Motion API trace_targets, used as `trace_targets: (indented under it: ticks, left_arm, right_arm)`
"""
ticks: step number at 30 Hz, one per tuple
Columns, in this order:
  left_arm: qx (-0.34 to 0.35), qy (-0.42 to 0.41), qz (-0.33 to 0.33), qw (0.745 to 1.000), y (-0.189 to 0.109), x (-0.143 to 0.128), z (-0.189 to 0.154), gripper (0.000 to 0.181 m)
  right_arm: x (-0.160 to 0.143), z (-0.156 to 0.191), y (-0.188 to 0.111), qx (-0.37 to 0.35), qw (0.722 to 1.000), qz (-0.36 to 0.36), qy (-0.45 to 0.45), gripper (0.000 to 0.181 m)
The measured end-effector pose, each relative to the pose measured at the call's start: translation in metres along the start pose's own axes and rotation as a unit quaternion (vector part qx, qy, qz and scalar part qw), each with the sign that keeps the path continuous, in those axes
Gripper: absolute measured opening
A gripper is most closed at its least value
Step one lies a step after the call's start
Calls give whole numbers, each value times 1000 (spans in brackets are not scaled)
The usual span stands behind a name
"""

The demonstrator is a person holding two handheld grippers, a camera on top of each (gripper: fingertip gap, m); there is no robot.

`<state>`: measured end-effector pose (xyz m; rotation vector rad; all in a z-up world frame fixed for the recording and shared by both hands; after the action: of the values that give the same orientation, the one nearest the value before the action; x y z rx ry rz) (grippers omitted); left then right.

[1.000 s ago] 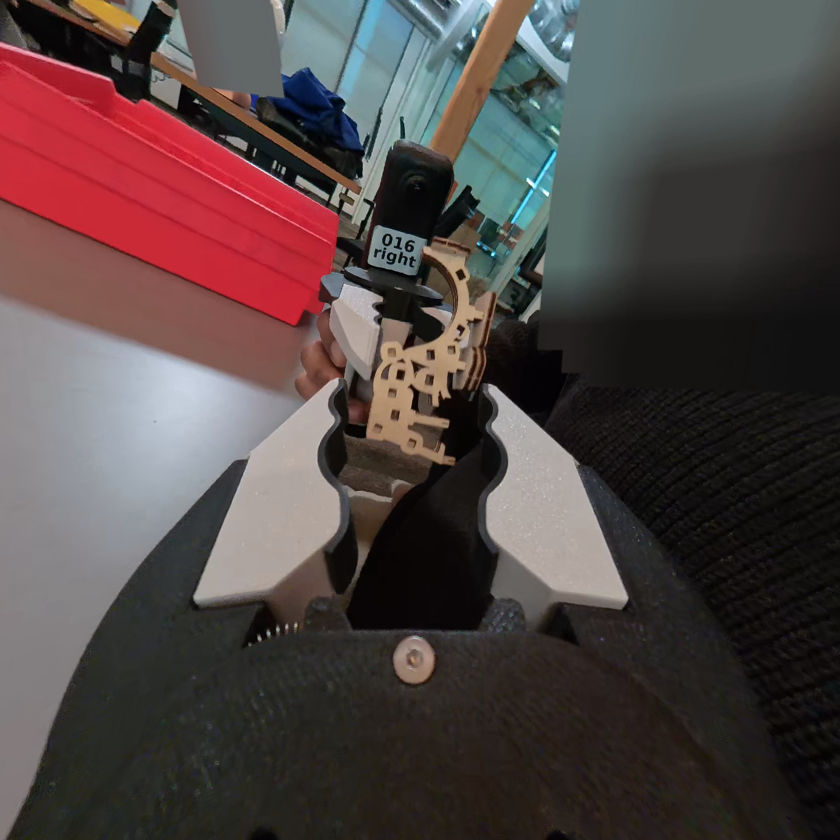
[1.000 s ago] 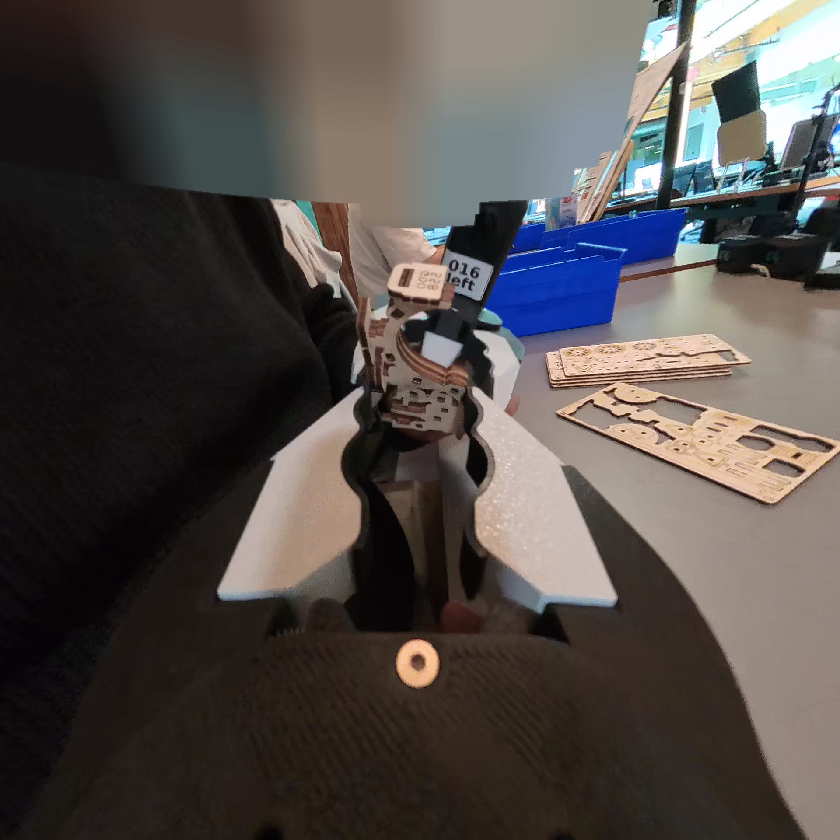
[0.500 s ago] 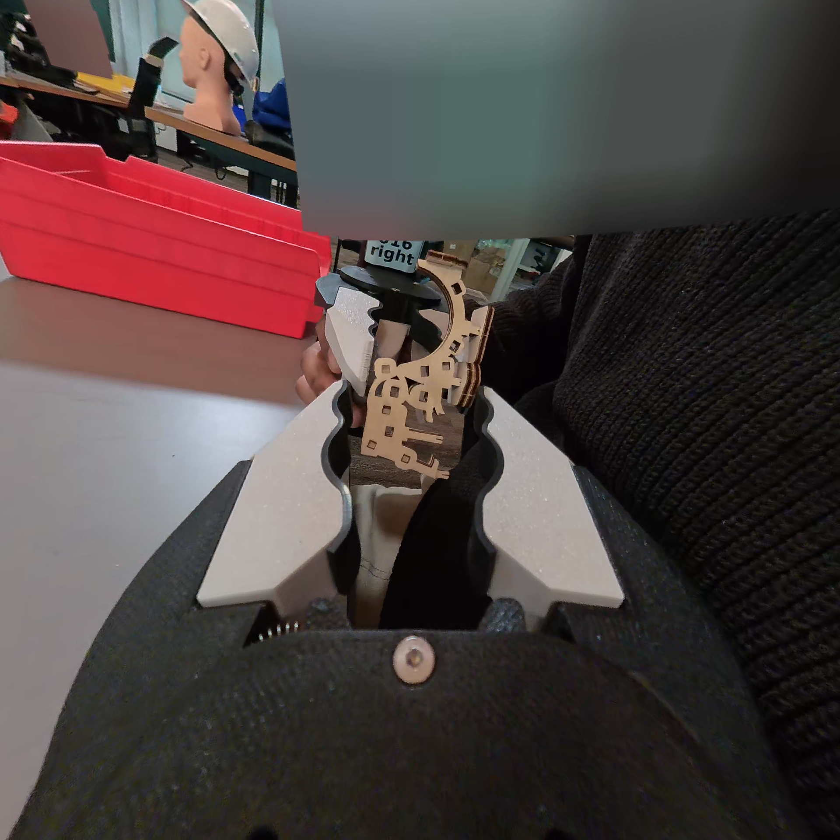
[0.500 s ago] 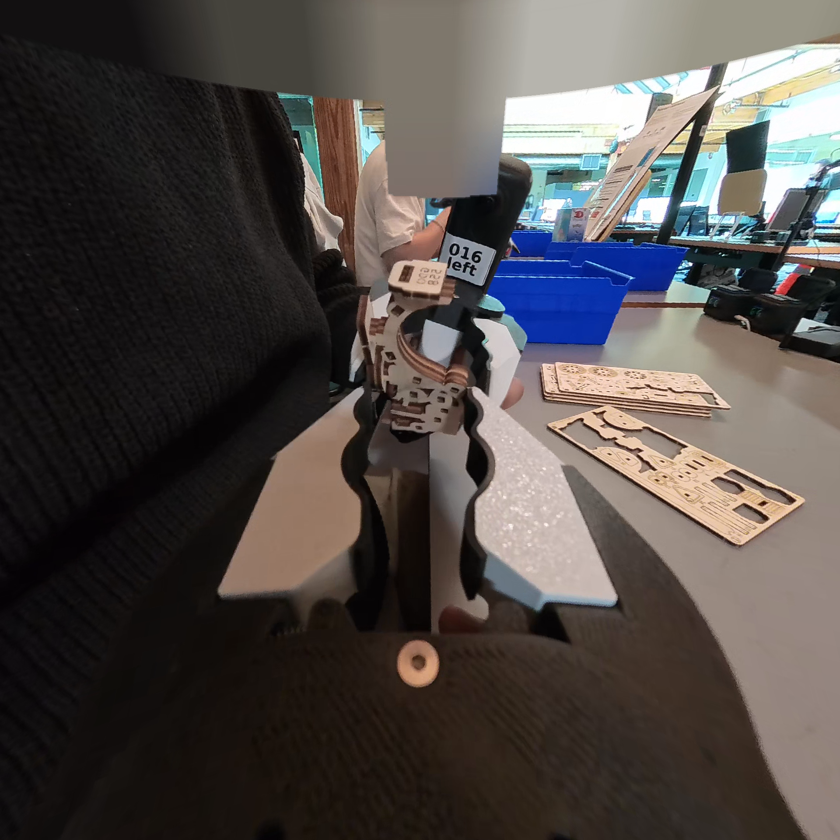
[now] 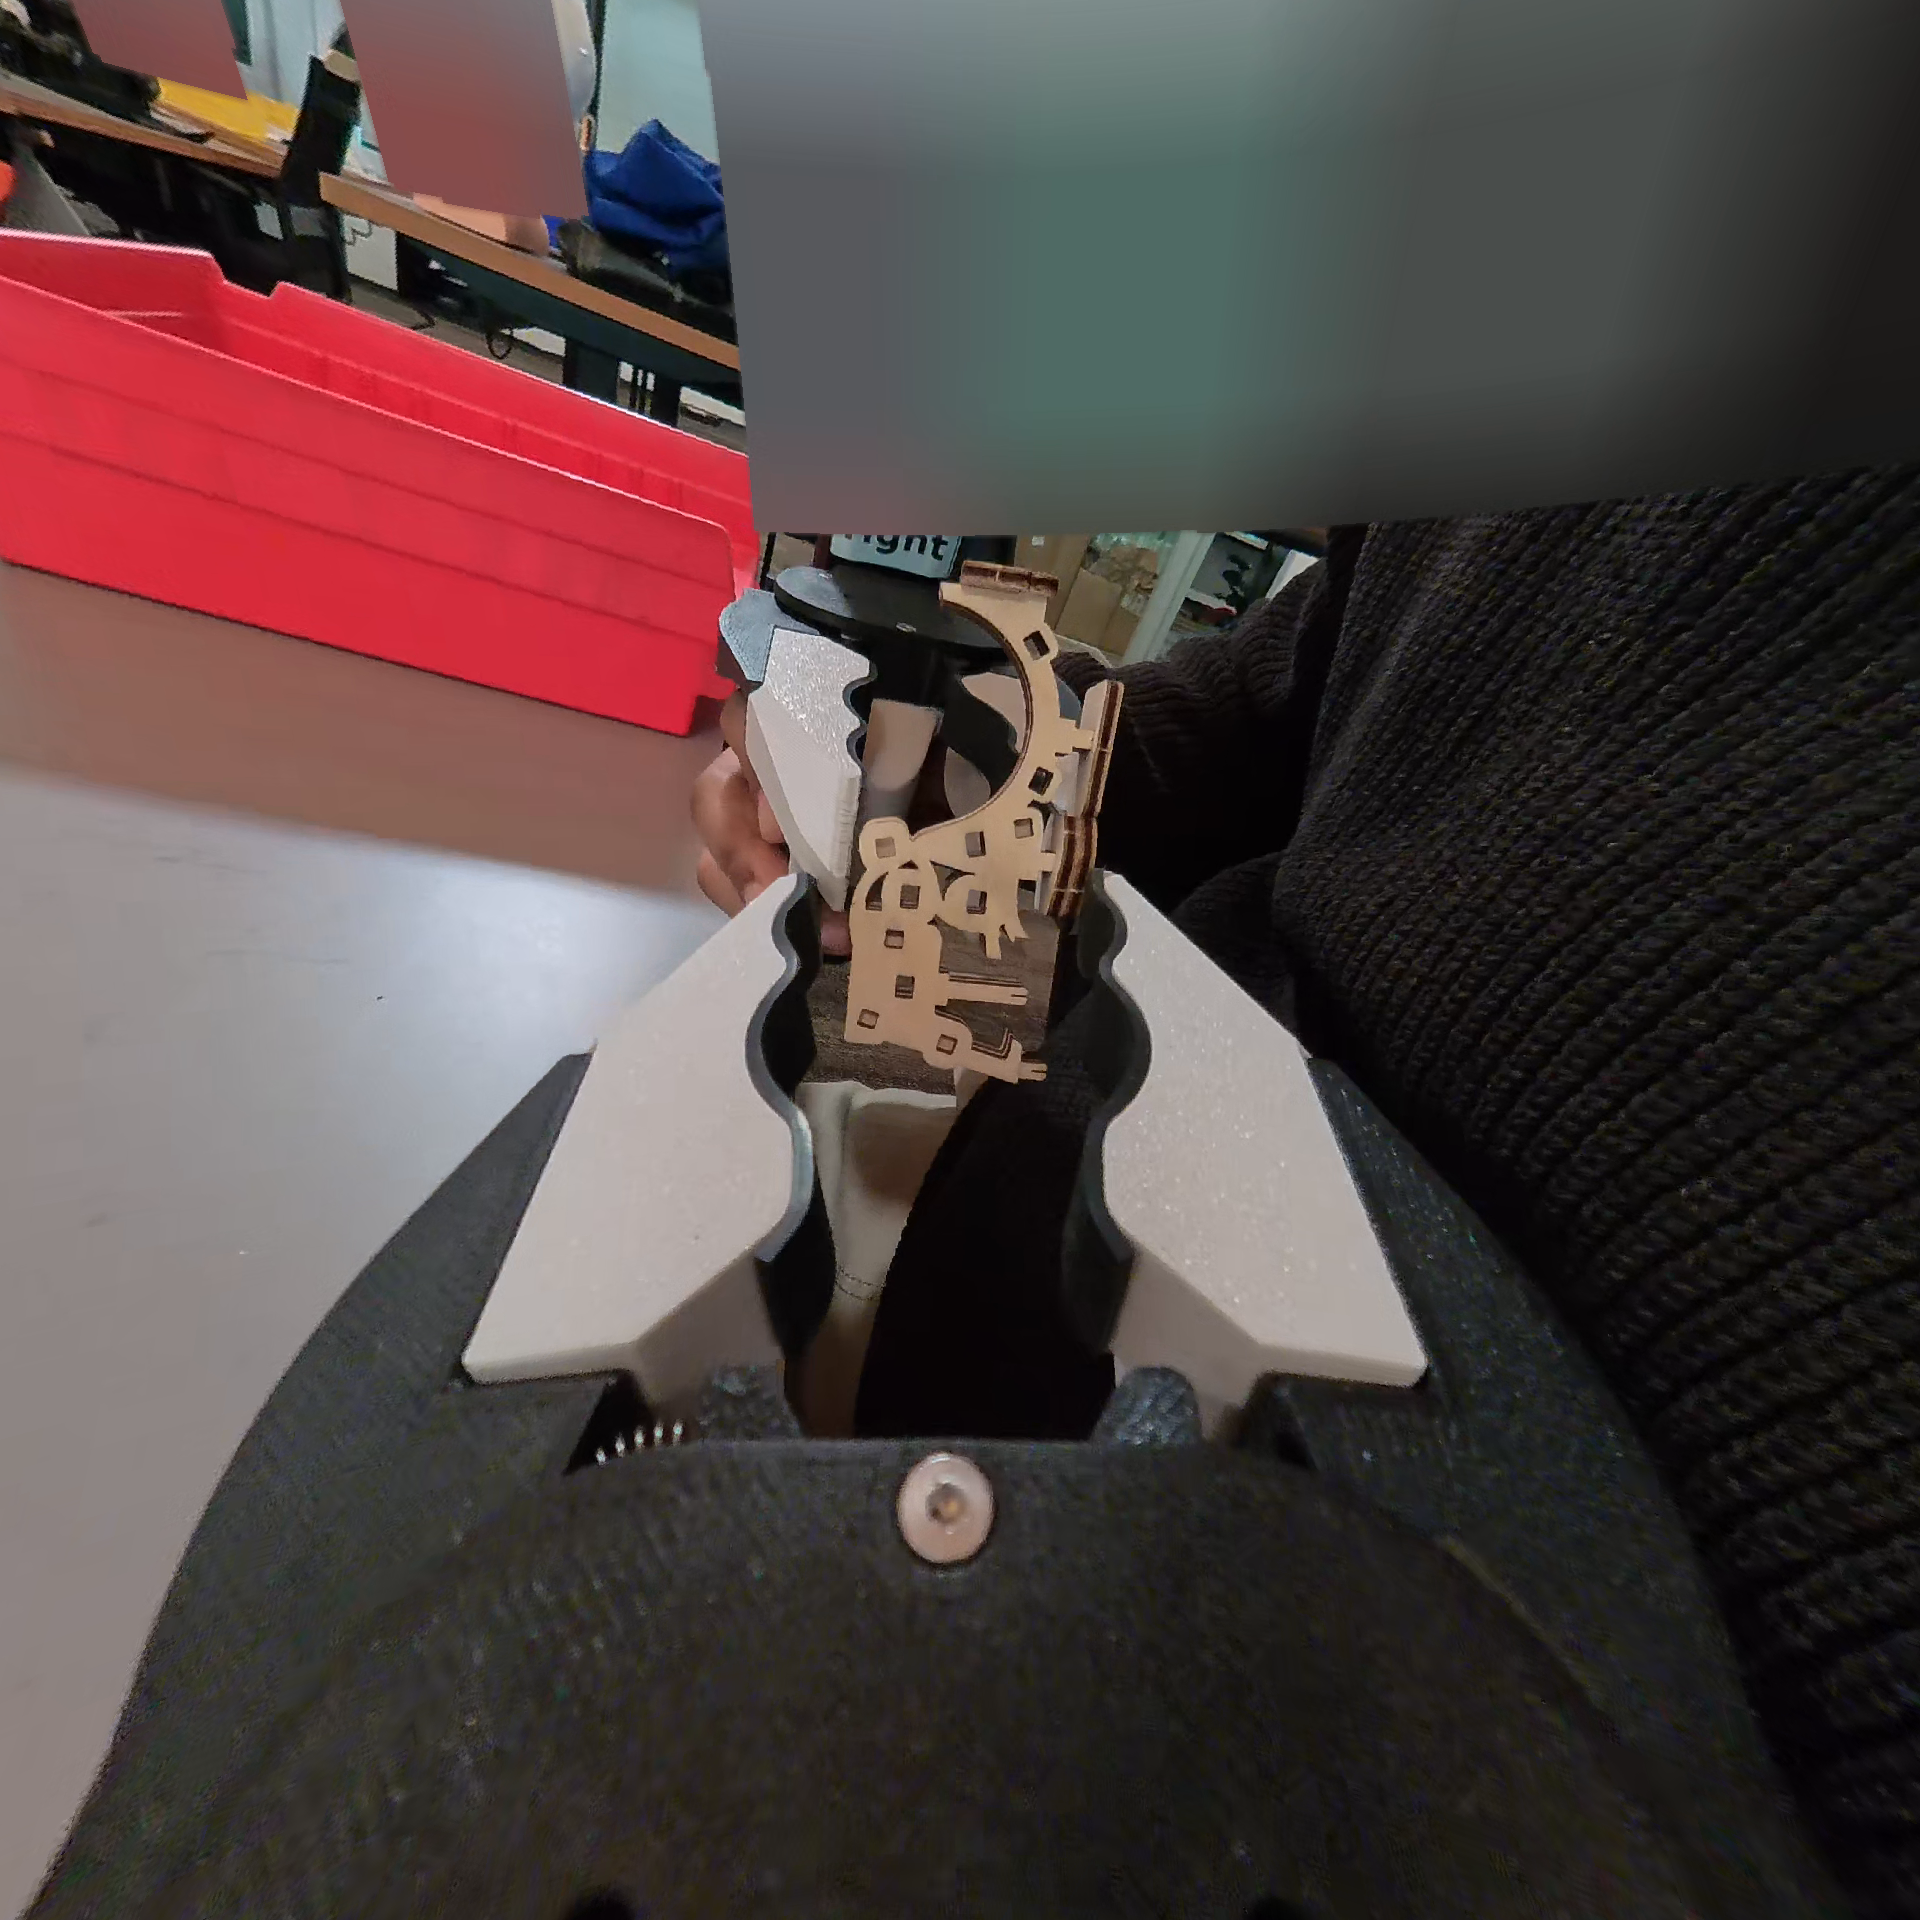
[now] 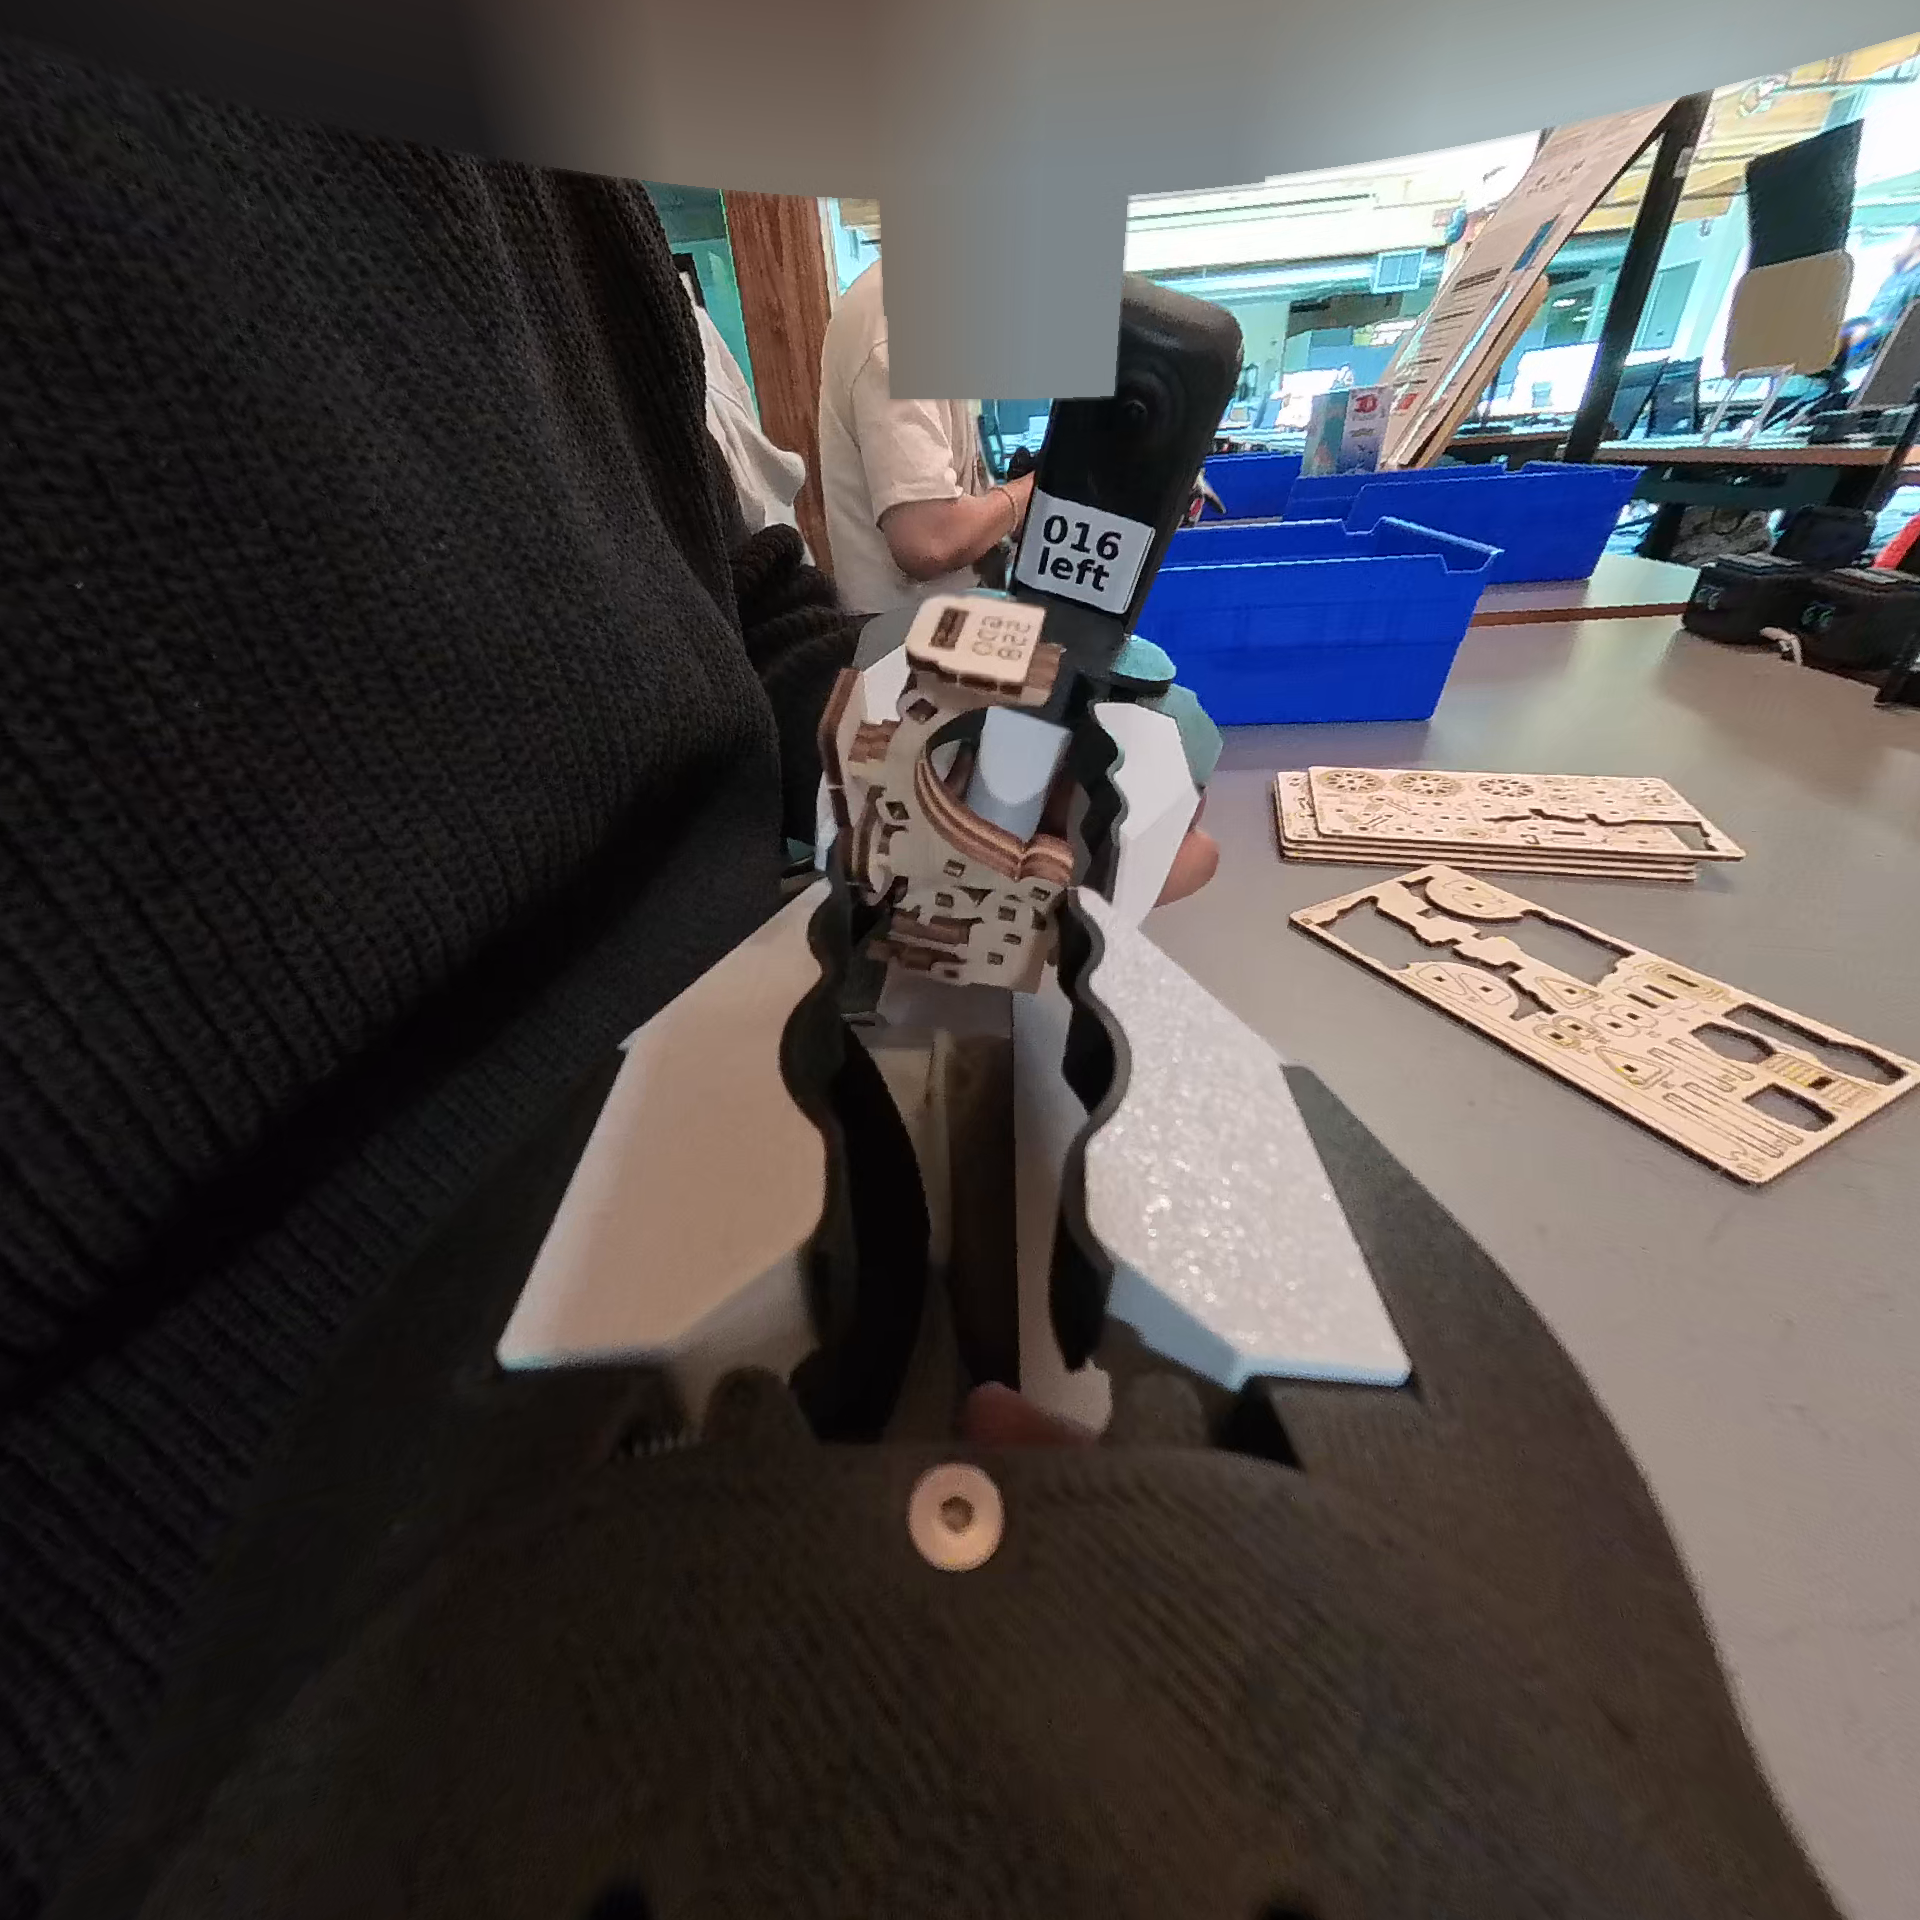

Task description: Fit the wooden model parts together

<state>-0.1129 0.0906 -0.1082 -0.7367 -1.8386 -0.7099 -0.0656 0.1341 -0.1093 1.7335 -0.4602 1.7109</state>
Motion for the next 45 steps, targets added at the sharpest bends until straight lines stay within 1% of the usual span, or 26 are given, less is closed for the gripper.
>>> trace_targets:
  ticks: [4,8,12,14,17,23,31,33,35,37,40,43,45]
  left_arm:
    - [4,-1,1,1000,0,-1,1,50]
    - [-11,-45,-6,999,-1,2,3,52]
    - [-33,-44,0,998,-3,2,0,53]
    - [-30,-39,4,999,-3,0,1,53]
    - [-29,-61,6,998,-3,-2,3,53]
    - [-15,-176,-17,984,-3,-6,17,51]
    - [-12,-214,-22,976,-3,-10,21,50]
    - [-7,-242,-29,970,-4,-9,25,50]
    - [2,-297,-50,953,-5,-8,34,49]
    - [6,-343,-68,937,-7,-8,41,49]
    - [8,-364,-83,927,-9,-6,45,47]
    - [12,-378,-107,920,-13,-2,49,41]
    - [20,-375,-107,920,-14,-3,51,41]
  right_arm:
    - [0,-1,-1,2,1000,2,12,40]
    - [1,-4,1,-7,1000,0,19,40]
    - [1,0,2,4,1000,5,20,40]
    - [1,1,2,8,999,9,31,40]
    - [-1,0,1,9,997,14,77,40]
    - [-6,-12,-3,-7,981,13,192,40]
    - [-9,-16,-5,-11,968,18,250,40]
    - [-10,-19,-5,-19,960,10,281,40]
    - [-10,-27,-6,-39,945,-6,325,41]
    - [-11,-34,-6,-58,937,-12,345,40]
    - [-11,-38,-6,-72,934,-18,350,41]
    - [-6,-45,-11,-86,926,-47,365,51]
    - [-3,-51,-15,-97,918,-70,378,44]
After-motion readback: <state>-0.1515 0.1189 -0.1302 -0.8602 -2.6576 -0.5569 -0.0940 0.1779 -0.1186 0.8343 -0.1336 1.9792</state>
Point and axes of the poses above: each gripper's, where its closed fingertips meet, y out along the fingers, x out of its top, z = x × y across the jaws, the point moved 4 cm from there along -y, back along the fingers, and after that the axes turned 11 degrees about -z, right-handed, at the moved point
